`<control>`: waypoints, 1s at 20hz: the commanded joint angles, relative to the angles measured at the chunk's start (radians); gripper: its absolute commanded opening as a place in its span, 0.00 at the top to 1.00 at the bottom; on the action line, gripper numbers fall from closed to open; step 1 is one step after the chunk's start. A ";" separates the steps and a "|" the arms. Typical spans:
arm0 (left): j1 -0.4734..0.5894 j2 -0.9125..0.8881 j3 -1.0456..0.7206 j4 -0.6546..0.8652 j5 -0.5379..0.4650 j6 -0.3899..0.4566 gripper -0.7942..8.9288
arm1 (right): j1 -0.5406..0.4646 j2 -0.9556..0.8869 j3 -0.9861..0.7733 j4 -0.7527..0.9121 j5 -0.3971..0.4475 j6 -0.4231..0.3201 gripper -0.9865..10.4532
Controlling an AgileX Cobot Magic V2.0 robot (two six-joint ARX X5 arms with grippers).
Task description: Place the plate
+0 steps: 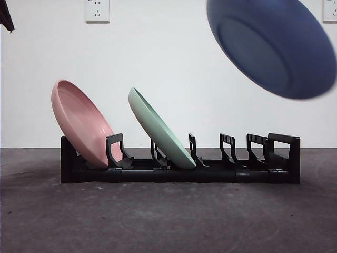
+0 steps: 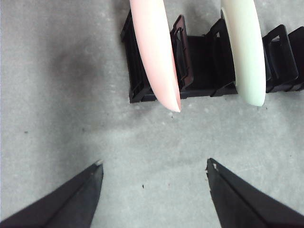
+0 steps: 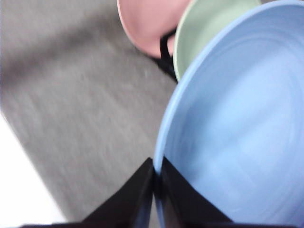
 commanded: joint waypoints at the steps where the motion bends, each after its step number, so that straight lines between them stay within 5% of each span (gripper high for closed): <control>1: -0.003 0.002 0.026 0.015 0.002 0.018 0.56 | 0.048 -0.029 -0.057 0.016 0.044 -0.002 0.90; 3: -0.003 0.002 0.026 0.017 0.002 0.018 0.56 | 0.098 -0.035 -0.119 0.014 0.074 0.019 0.90; 4: -0.003 0.002 0.026 0.017 0.002 0.018 0.56 | 0.204 -0.004 -0.177 0.023 0.124 0.080 0.90; 10: -0.003 0.002 0.026 0.017 0.002 0.018 0.56 | 0.385 0.179 -0.180 0.050 0.224 0.096 0.90; 20: -0.002 0.002 0.026 0.019 0.002 0.022 0.56 | 0.423 0.447 -0.177 0.223 0.231 0.028 0.90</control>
